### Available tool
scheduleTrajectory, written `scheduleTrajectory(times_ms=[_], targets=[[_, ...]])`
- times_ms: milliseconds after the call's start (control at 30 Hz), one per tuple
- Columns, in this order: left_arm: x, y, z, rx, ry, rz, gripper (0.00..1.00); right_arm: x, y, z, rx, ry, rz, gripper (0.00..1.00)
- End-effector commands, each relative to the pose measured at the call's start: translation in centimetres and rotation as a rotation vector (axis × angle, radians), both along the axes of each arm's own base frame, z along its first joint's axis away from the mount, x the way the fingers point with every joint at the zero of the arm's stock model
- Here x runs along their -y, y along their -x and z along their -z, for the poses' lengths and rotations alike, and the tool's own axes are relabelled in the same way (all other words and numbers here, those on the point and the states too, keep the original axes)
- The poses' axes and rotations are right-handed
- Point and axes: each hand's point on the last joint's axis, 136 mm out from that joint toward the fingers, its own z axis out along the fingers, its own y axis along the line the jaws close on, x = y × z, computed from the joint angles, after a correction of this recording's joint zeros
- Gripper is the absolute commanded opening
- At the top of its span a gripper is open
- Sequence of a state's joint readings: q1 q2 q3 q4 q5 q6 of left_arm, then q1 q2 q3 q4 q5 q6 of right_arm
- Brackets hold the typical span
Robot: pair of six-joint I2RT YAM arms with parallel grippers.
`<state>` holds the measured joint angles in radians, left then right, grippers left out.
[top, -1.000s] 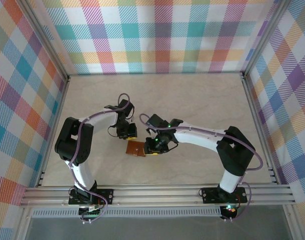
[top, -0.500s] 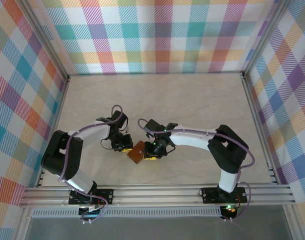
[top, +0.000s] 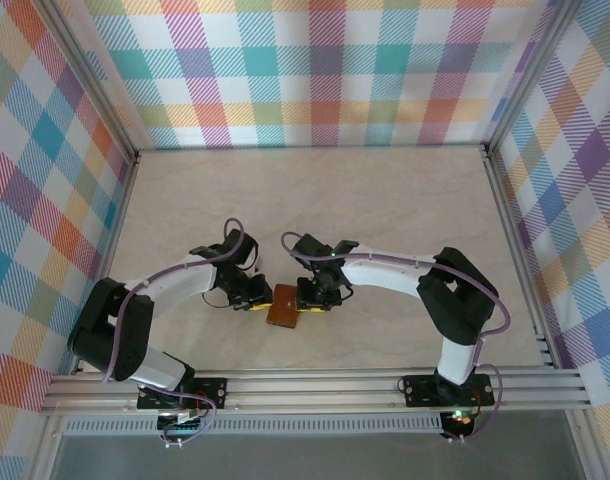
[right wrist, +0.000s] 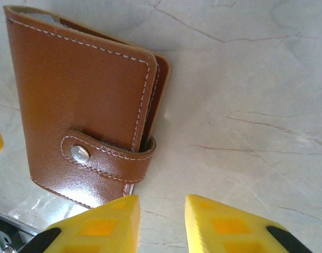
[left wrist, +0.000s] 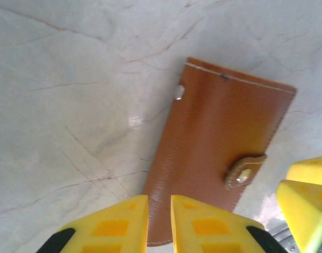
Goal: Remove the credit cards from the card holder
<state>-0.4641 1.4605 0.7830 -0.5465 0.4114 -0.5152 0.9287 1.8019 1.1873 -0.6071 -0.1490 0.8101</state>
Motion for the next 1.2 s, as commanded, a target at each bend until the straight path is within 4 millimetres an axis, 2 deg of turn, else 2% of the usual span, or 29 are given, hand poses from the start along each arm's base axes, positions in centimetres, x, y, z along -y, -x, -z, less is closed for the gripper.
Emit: scheduleTrajectory(times_ms=[0, 100, 200, 300, 433, 667, 867, 1167], targets=[[0.6, -1.3, -1.7, 0.023, 0.066, -0.041, 0.19, 0.0, -0.6, -2.3, 0.048, -0.011, -0.018, 0.31], [1.7, -1.9, -1.8, 0.012, 0.116, -0.02, 0.25, -0.5, -0.8, -2.7, 0.052, -0.028, -0.023, 0.33], [1.9, -2.2, -0.8, -0.011, 0.107, -0.002, 0.27, -1.2, -0.9, -3.0, 0.039, -0.052, -0.023, 0.36], [1.3, -2.1, 0.7, -0.04, 0.053, 0.005, 0.27, -1.9, -0.9, -3.0, 0.023, -0.07, -0.023, 0.44], [0.7, -1.5, 1.8, -0.063, 0.019, 0.013, 0.27, -2.3, -1.2, -2.7, 0.012, -0.057, -0.019, 0.51], [0.9, -0.6, 2.9, -0.101, 0.043, 0.007, 0.22, -3.3, -1.9, -1.7, -0.003, -0.037, -0.016, 0.54], [0.6, 0.0, 3.5, -0.118, 0.035, 0.002, 0.13, -3.2, -1.9, -0.2, -0.025, -0.006, -0.005, 0.58], [0.6, 0.5, 4.3, -0.146, 0.038, -0.007, 0.12, -2.3, -1.4, 1.6, -0.037, 0.061, -0.002, 0.6]])
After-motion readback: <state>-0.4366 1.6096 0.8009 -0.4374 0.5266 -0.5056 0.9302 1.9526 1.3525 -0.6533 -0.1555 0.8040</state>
